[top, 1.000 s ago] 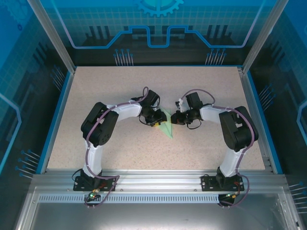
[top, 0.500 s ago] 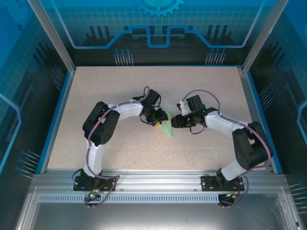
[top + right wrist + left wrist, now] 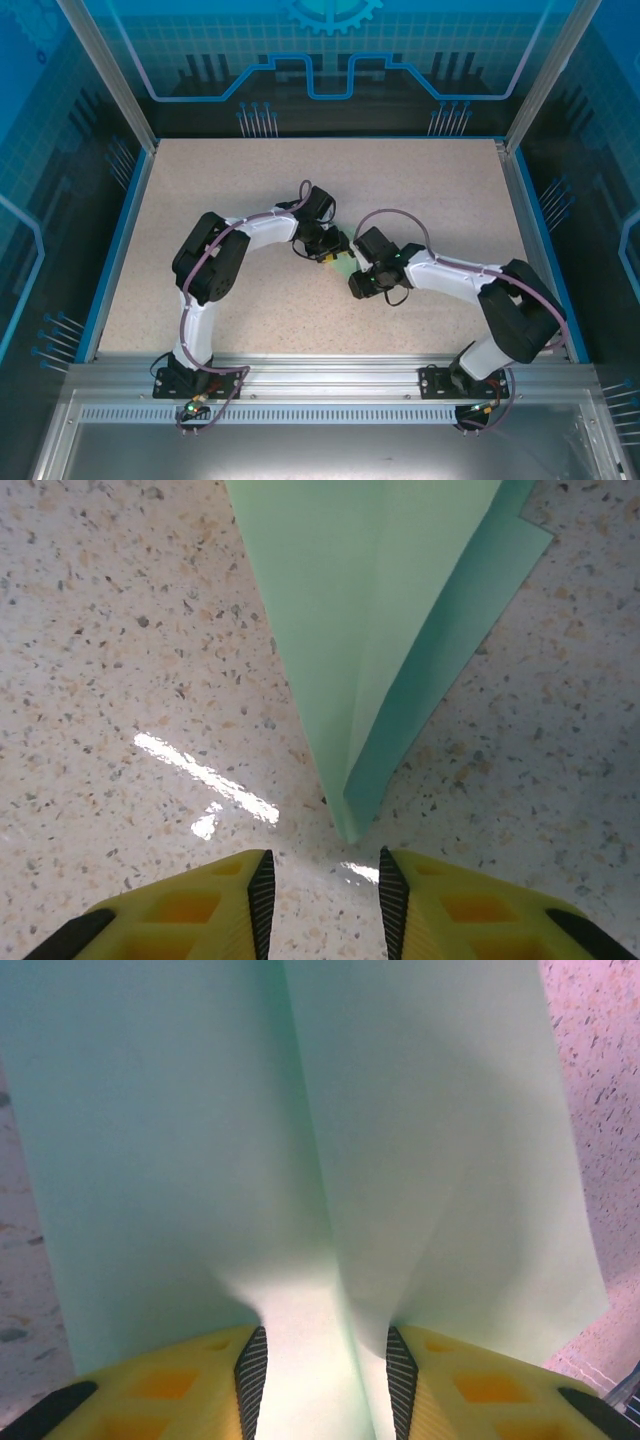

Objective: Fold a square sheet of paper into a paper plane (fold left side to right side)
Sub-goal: Fourth fold the wing at the center of the table.

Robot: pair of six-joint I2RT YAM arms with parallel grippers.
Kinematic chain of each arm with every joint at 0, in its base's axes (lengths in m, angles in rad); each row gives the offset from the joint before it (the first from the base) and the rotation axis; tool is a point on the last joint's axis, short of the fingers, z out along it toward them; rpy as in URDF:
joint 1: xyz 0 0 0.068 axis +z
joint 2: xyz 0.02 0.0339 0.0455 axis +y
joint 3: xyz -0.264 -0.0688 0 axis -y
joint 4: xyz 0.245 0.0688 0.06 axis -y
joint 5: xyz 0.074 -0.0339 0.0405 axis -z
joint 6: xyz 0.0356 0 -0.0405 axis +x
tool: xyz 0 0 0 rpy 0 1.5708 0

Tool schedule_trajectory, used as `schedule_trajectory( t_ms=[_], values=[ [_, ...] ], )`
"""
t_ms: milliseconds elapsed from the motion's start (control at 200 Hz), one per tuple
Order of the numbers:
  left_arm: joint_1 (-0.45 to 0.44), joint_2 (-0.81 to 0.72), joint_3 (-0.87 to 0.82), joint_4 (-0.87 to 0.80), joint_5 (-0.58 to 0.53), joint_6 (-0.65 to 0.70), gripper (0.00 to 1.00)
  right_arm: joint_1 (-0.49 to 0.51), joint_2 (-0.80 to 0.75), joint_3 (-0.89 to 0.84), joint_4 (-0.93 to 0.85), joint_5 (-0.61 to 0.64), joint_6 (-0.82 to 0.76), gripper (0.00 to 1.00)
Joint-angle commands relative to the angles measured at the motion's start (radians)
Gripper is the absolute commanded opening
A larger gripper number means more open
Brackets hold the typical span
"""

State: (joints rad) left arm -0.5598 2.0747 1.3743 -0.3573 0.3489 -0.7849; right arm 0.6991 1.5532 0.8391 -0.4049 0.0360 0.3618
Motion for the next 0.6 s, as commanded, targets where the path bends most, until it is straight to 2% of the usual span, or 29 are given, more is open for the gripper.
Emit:
schedule_trajectory(
  t_ms=[0, 340, 595],
  values=[
    [-0.014, 0.028, 0.028, -0.025, 0.004, -0.002, 0.41, 0.022, 0.031, 0.035, -0.026, 0.047, 0.0, 0.34],
    [-0.012, 0.034, 0.031, -0.027, 0.005, 0.001, 0.42, 0.034, 0.09, 0.101, -0.031, 0.059, -0.012, 0.27],
    [-0.014, 0.035, 0.032, -0.029, 0.005, 0.003, 0.42, 0.033, 0.119, 0.108, -0.034, 0.064, -0.011, 0.27]
  ],
)
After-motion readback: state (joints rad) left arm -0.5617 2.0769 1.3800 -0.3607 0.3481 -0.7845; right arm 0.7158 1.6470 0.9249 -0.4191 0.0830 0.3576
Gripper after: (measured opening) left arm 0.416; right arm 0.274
